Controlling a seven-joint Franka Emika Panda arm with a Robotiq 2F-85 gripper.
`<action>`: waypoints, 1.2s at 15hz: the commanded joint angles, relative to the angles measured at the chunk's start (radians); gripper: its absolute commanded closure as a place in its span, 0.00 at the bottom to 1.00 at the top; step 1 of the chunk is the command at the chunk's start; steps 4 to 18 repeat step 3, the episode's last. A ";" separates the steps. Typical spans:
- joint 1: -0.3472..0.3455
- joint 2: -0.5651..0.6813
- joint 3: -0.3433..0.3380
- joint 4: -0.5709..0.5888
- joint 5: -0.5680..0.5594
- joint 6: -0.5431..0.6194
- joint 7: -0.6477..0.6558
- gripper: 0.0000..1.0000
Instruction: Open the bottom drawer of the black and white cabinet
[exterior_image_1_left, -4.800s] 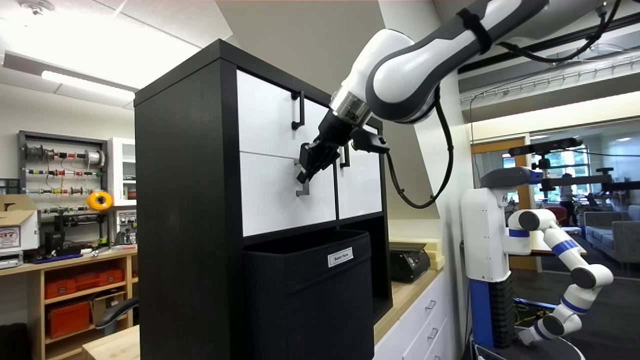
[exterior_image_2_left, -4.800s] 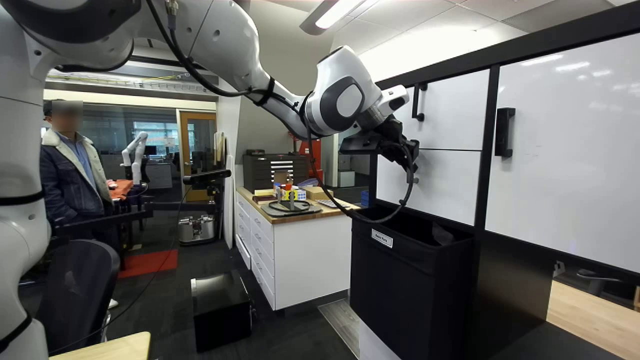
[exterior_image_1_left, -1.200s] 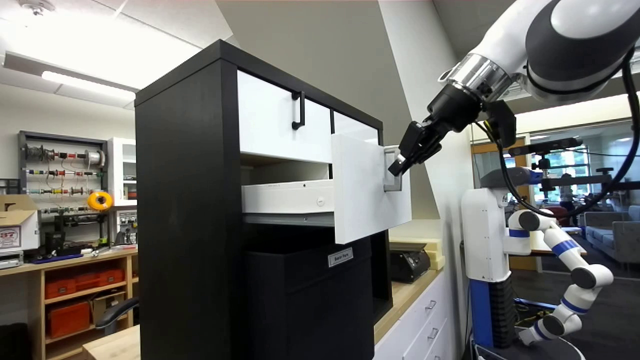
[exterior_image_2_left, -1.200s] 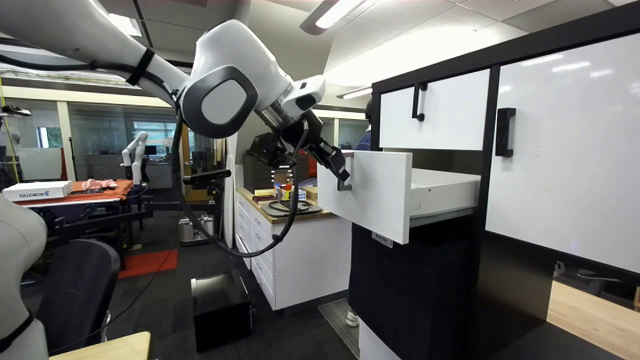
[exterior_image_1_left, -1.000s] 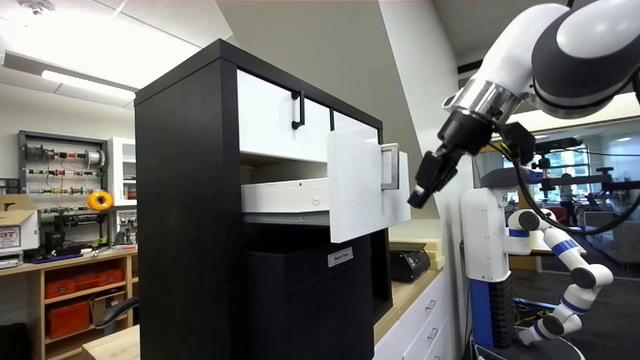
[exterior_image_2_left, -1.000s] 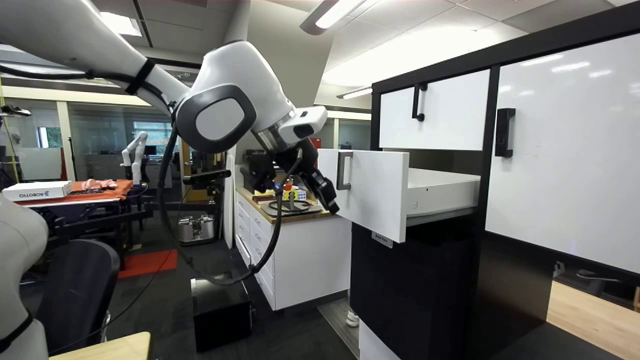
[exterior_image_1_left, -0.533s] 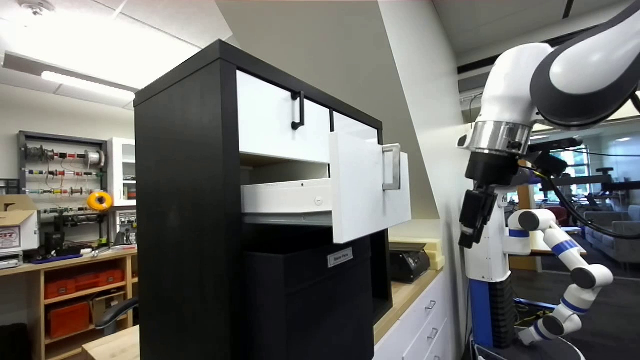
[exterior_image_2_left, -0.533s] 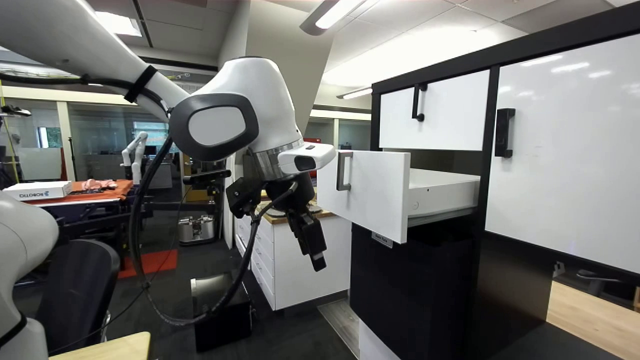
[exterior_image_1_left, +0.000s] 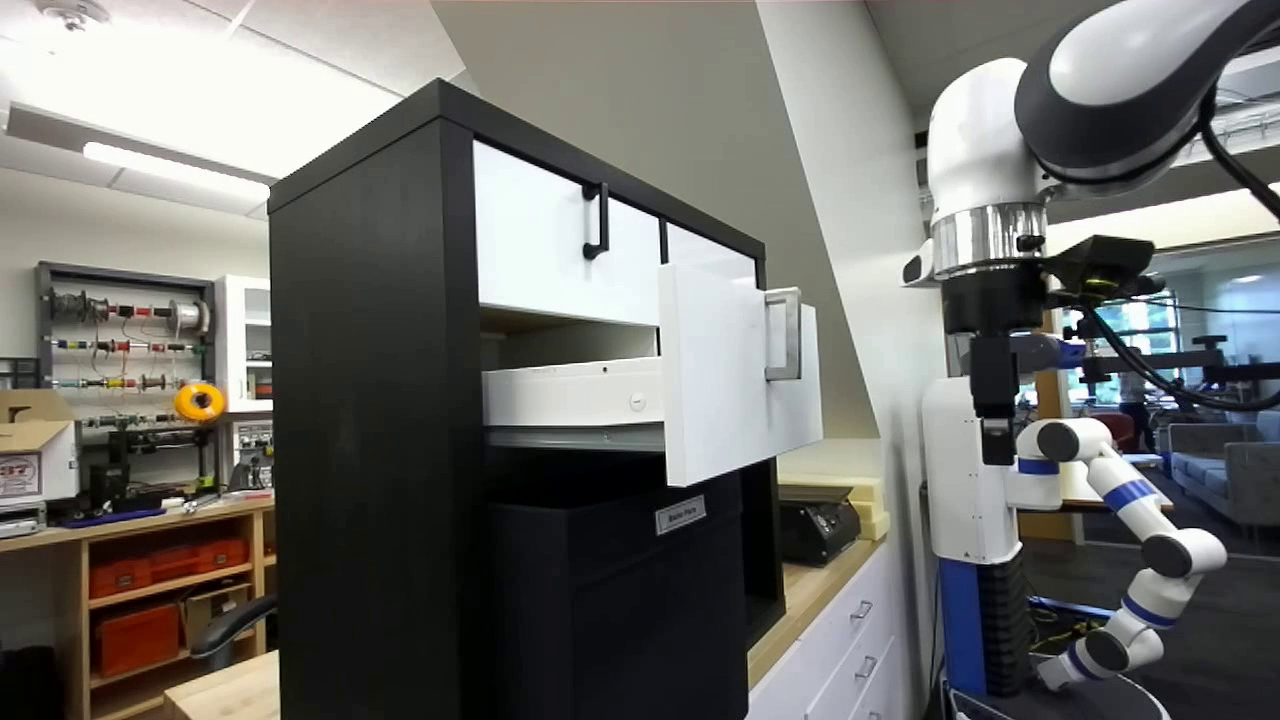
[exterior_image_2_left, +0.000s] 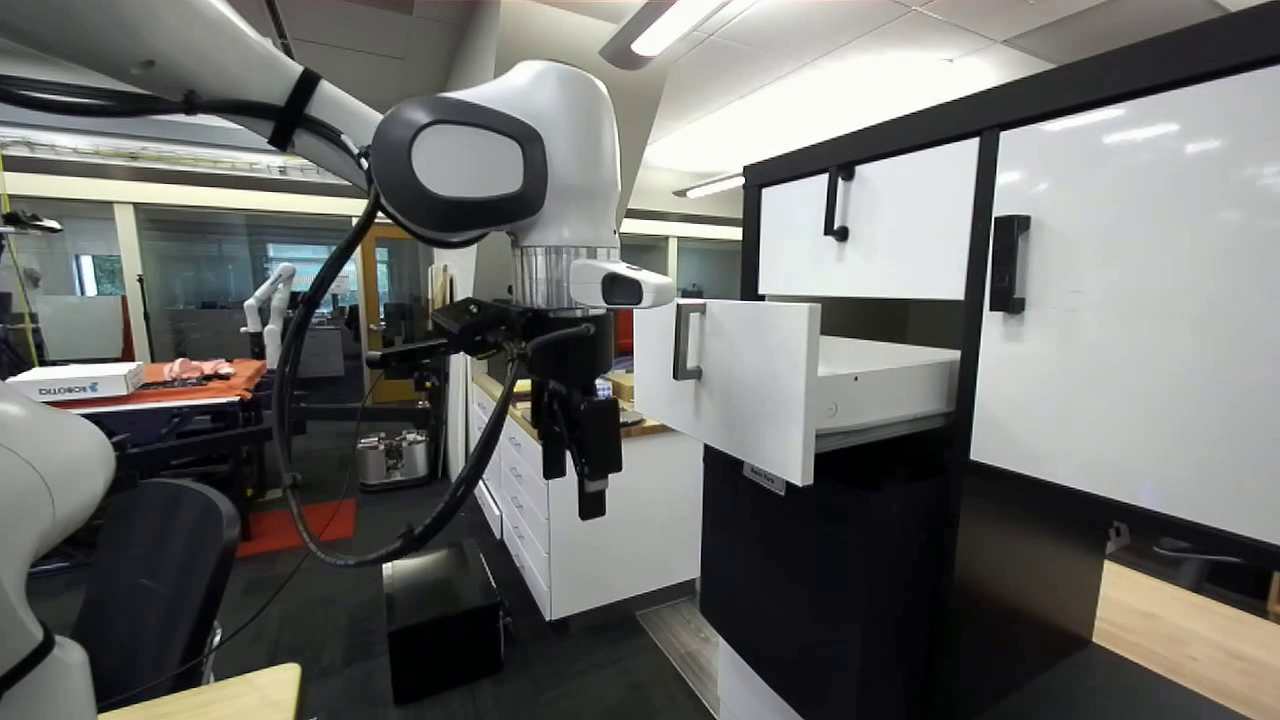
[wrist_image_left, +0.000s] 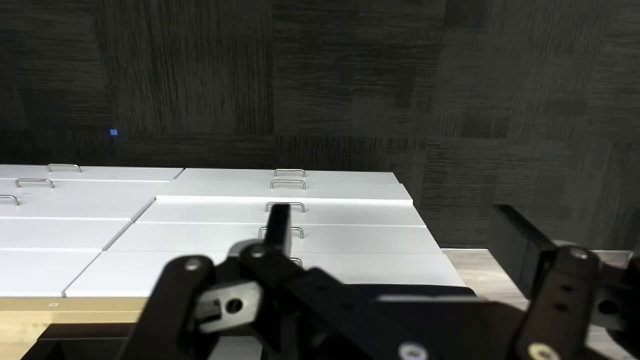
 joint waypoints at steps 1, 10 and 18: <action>0.006 0.004 -0.005 0.016 -0.003 -0.017 0.001 0.00; 0.006 0.010 -0.006 0.029 -0.003 -0.030 0.000 0.00; 0.006 0.010 -0.006 0.029 -0.003 -0.030 0.000 0.00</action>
